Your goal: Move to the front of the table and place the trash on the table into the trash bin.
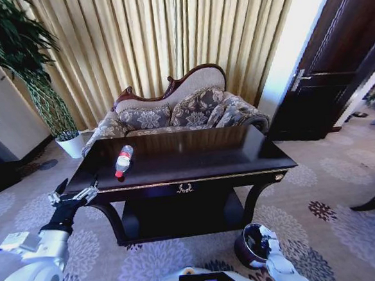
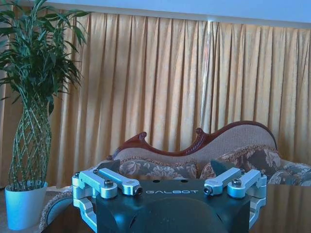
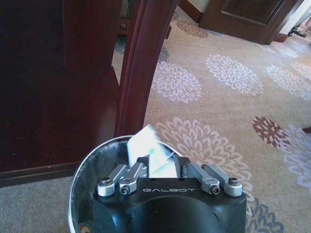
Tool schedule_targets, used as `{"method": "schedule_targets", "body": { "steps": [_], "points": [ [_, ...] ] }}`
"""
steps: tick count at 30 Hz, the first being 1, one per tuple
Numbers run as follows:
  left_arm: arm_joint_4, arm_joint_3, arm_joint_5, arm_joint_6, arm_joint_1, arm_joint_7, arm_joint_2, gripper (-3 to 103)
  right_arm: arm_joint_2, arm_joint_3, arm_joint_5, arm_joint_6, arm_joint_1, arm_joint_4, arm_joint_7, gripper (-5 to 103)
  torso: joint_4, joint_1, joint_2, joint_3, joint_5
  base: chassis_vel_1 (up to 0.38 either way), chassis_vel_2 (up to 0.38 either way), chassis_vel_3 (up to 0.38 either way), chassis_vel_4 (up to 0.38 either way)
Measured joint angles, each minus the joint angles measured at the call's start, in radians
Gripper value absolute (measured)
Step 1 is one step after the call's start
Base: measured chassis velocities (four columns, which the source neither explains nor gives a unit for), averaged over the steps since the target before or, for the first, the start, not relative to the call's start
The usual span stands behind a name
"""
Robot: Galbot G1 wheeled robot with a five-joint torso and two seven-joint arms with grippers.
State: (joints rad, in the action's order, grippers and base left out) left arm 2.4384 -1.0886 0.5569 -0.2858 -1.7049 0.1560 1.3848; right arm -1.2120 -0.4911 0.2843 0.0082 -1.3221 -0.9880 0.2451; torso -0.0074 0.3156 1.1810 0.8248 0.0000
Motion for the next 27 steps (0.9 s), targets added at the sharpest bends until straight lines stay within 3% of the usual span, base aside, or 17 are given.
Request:
{"method": "schedule_targets", "body": {
  "steps": [1,6,8,9,12,18,27],
  "points": [
    [0.0,0.0,0.0,0.0,0.0,0.0,0.0,100,0.0,0.0,0.0,0.0,0.0,0.0,0.0,30,0.0,0.0,0.0,0.0,0.0,0.0,0.0,0.0,0.0],
    [0.0,-0.002,0.0,0.011,-0.002,0.006,-0.001,100,0.001,-0.001,0.002,0.006,-0.007,-0.007,0.0,51,0.0,0.0,0.0,0.0,0.0,0.0,0.0,0.0,0.0],
    [0.001,-0.002,0.0,0.012,-0.002,0.006,-0.002,100,0.001,-0.001,0.004,0.006,-0.007,-0.008,0.0,51,-0.0001,0.0,0.0,0.0,0.0,0.0,0.0,0.0,0.0],
    [0.002,-0.002,0.0,0.012,-0.002,0.007,-0.003,100,0.001,-0.002,0.006,0.007,-0.009,-0.011,0.0,62,0.0,0.0,0.0,0.0,0.0,0.0,0.0,0.0,0.0],
    [0.004,-0.002,0.001,0.012,-0.002,0.01,-0.003,100,0.001,-0.003,0.008,0.007,-0.012,-0.018,0.0,68,0.0,0.0,0.0,0.0,0.0,0.0,0.0,0.0,0.0],
    [0.008,-0.002,0.001,0.012,-0.004,0.016,-0.001,100,-0.002,-0.003,0.019,0.007,-0.018,-0.03,-0.002,95,0.0,0.0,0.0,0.0,0.0,0.0,0.0,0.0,0.0],
    [0.01,-0.003,0.001,0.013,-0.006,0.019,-0.001,100,-0.005,-0.005,0.024,0.006,-0.02,-0.034,-0.003,100,0.0,0.0,0.0,0.0,0.0,0.0,0.0,0.0,0.0]
  ]
}}
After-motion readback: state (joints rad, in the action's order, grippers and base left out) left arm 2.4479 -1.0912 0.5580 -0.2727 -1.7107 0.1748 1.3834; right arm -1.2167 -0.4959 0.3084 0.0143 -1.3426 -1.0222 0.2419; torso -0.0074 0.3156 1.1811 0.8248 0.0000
